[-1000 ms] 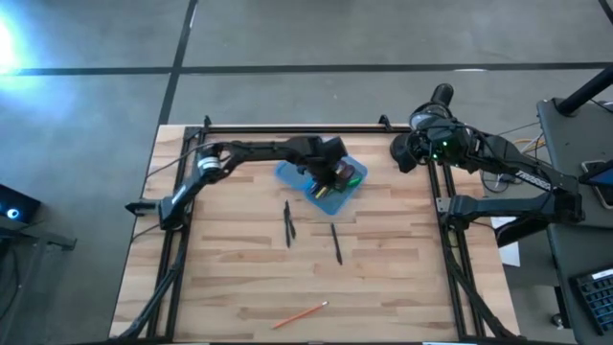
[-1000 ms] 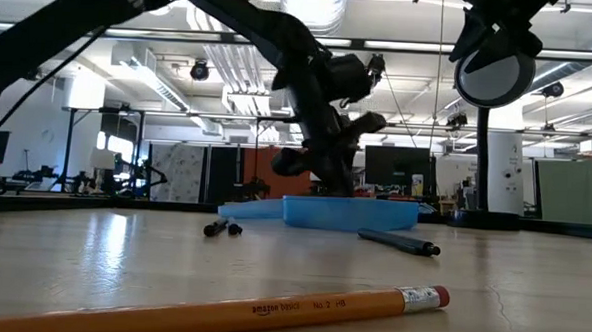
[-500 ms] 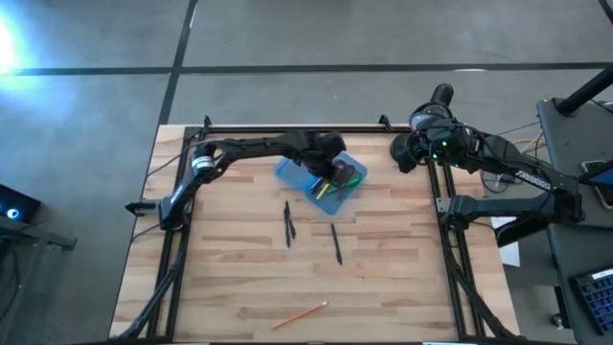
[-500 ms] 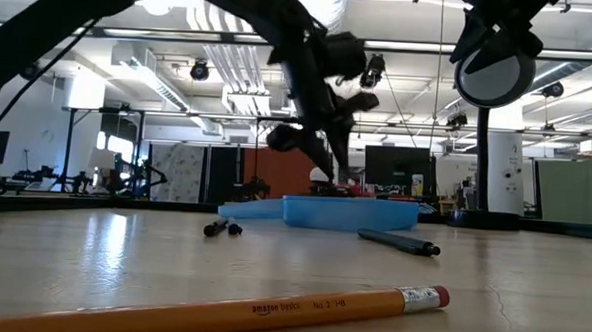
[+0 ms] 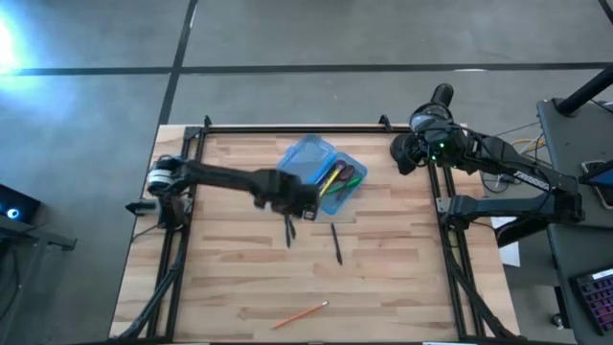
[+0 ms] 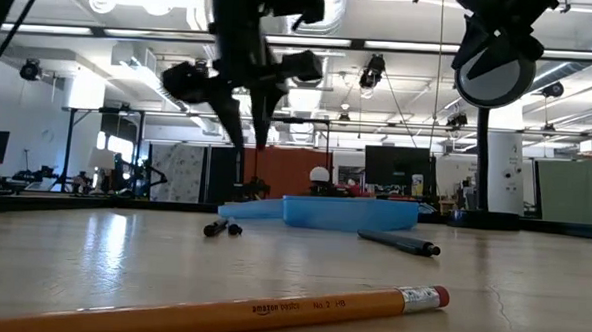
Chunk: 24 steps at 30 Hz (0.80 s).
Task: Pick & place school supplies into a supply box
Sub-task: Put the black pen into the blue supply box
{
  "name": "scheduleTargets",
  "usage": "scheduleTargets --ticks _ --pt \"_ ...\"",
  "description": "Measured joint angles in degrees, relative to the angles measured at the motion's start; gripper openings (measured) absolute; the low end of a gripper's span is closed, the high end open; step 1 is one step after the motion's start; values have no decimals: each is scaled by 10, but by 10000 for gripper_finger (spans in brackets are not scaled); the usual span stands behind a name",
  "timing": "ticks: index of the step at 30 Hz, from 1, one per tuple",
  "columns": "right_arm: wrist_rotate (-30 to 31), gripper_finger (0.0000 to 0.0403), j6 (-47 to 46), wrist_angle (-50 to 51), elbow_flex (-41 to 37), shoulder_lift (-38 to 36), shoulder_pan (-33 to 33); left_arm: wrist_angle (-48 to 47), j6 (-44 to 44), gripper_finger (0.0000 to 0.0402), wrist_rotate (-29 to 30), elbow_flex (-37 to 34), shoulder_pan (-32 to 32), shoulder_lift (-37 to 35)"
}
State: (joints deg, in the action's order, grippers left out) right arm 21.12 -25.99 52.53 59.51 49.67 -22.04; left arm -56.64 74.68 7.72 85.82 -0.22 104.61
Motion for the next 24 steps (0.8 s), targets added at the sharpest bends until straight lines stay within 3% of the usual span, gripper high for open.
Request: scheduleTargets --ticks 4,9,17,24 --pt "-1 224 7 0 -12 0 0 96 112 103 -5 -94 -30 -30" --pt "-1 224 21 0 -16 0 0 102 182 103 -7 -157 -58 -31" --pt "-1 224 26 -4 -17 0 0 177 228 103 15 -177 -70 -18" --pt "-1 224 26 -5 -17 0 0 157 230 104 27 -196 -70 -17"
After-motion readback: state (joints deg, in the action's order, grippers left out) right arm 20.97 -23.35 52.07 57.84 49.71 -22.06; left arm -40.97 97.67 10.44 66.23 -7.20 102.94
